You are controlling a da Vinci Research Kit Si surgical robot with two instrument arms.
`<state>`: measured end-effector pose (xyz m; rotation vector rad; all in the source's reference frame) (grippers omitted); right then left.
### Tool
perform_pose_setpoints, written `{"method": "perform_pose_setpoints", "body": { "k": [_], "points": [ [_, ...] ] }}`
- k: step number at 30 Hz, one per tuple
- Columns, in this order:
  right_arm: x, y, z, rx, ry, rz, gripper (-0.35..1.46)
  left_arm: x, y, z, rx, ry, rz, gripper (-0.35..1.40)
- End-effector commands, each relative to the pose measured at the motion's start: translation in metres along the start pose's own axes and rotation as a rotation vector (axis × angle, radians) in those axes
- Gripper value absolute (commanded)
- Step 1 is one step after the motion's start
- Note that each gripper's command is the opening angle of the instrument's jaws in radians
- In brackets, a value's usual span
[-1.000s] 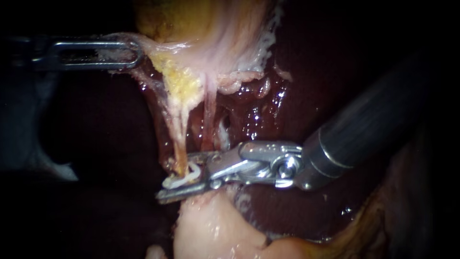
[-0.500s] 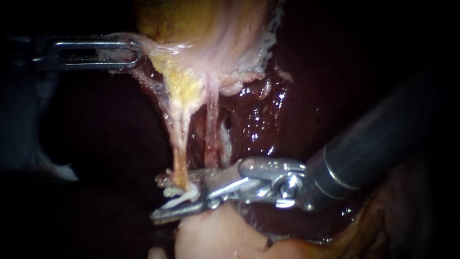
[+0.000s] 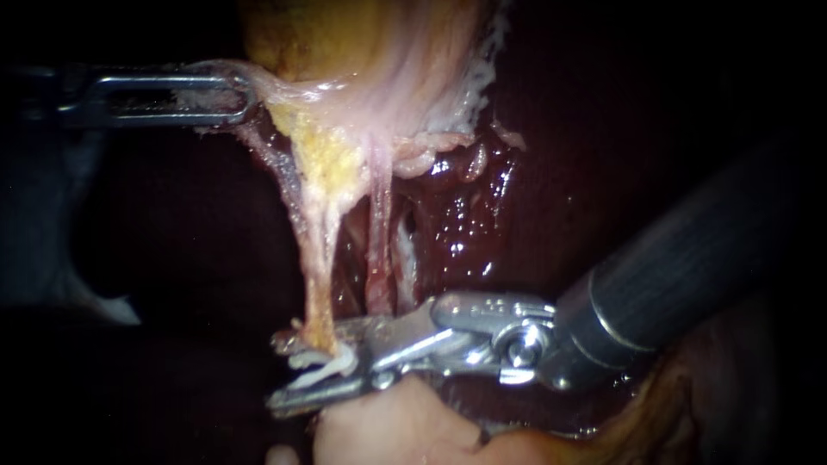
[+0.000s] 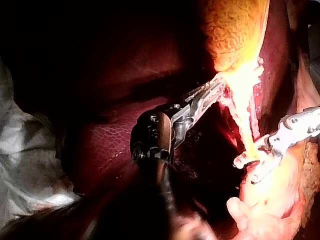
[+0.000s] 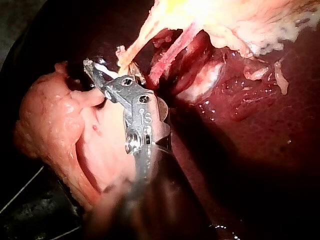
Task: Clipping second clip left tube
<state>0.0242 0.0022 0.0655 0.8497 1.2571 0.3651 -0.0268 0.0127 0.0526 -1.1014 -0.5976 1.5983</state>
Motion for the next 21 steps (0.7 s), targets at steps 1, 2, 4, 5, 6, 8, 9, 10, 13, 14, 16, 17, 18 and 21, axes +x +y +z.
{"method": "perform_pose_setpoints", "body": {
  "k": [1, 2, 4, 5, 6, 8, 9, 10, 13, 14, 16, 17, 18, 21],
  "points": [
    [-0.0001, 0.0001, 0.0001, -0.002, 0.001, 0.0, 0.2, 0.0, 0.0, 0.0, 0.0, 0.0, 0.0, -0.35],
    [-0.0001, 0.0001, 0.0001, -0.006, 0.001, 0.0, 0.16, 0.0, 0.0, 0.0, 0.0, 0.0, 0.0, -0.35],
    [-0.0001, 0.0002, 0.0, -0.009, 0.002, 0.0, 0.05, 0.0, 0.0, 0.0, 0.0, 0.0, 0.0, -0.35],
    [-0.0001, 0.0002, 0.0, -0.009, 0.002, 0.0, 0.03, 0.0, 0.0, 0.0, 0.0, 0.0, 0.0, -0.35],
    [-0.0001, 0.0003, -0.0001, -0.015, 0.003, 0.0, -0.03, 0.0, 0.0, 0.0, 0.0, 0.0, 0.0, -0.35],
    [-0.0001, 0.0003, -0.0001, -0.014, 0.006, 0.0, -0.15, 0.0, 0.0, 0.0, 0.0, 0.0, 0.0, -0.35],
    [-0.0001, 0.0003, -0.0002, -0.014, 0.003, 0.0, -0.31, 0.0, 0.0, 0.0, 0.0, 0.0, 0.0, -0.35],
    [-0.0002, 0.0002, -0.0003, -0.015, -0.003, 0.001, -0.35, 0.0, 0.0, 0.0, 0.0, 0.0, 0.0, -0.35],
    [-0.0001, 0.0003, -0.0005, -0.019, -0.012, 0.044, -0.35, 0.0, 0.0, 0.0, 0.0, 0.0, 0.0, -0.35],
    [-0.0001, 0.0002, -0.0005, -0.021, -0.018, 0.045, -0.35, 0.0, 0.0, 0.0, 0.0, 0.0, 0.0, -0.35],
    [-0.0001, 0.0003, -0.0006, -0.022, -0.024, 0.046, -0.35, 0.0, 0.0, 0.0, -0.001, 0.0, 0.0, -0.35],
    [-0.0001, 0.0003, -0.0006, -0.022, -0.024, 0.046, -0.35, 0.0, 0.0, 0.0, 0.0, 0.0, 0.0, -0.35],
    [-0.0001, 0.0003, -0.0005, -0.022, -0.024, 0.046, -0.35, 0.0, 0.0, 0.0, 0.0, 0.0, 0.0, -0.35],
    [-0.0001, 0.0004, -0.0006, -0.022, -0.024, 0.046, -0.35, 0.0, 0.0, 0.0, 0.0, 0.0, 0.0, -0.35]
  ]
}}
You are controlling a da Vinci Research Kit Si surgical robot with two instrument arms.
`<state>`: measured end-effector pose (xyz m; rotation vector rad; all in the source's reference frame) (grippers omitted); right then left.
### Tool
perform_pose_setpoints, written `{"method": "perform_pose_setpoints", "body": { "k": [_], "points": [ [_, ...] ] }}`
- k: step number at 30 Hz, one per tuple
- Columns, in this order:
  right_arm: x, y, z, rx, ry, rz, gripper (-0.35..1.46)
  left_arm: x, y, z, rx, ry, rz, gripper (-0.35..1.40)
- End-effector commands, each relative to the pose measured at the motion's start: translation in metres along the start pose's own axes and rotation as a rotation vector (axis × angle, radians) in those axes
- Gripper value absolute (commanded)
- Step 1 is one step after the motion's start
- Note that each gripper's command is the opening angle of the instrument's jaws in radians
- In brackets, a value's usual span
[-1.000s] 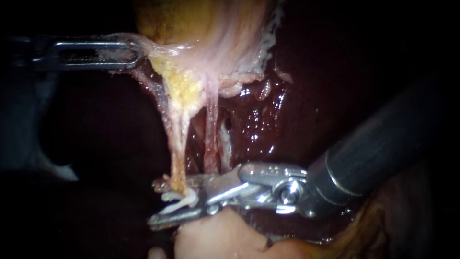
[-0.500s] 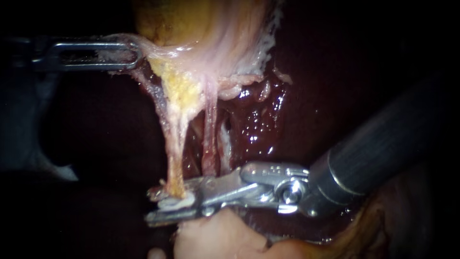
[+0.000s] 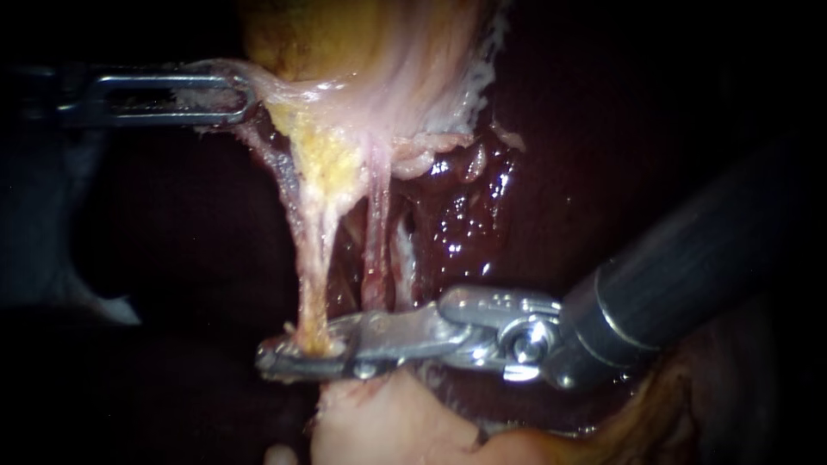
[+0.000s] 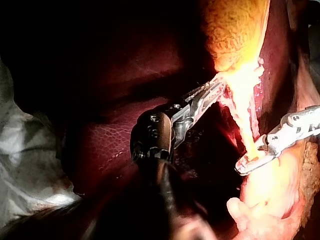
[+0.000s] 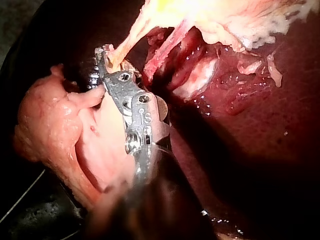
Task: Clipping second clip left tube
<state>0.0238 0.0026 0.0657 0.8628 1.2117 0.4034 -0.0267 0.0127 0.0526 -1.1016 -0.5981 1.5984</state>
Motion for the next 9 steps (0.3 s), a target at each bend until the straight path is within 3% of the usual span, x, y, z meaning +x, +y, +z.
{"method": "perform_pose_setpoints", "body": {
  "k": [1, 9],
  "points": [
    [0.0, 0.0, 0.0, -0.001, 0.0, 0.001, -0.35, 0.0, 0.0, 0.0, 0.0, 0.0, 0.0, -0.35],
    [-0.0001, 0.0002, -0.0001, 0.0, 0.0, 0.0, -0.35, 0.0, -0.0001, 0.0, 0.0, 0.0, 0.0, -0.35]
  ]
}}
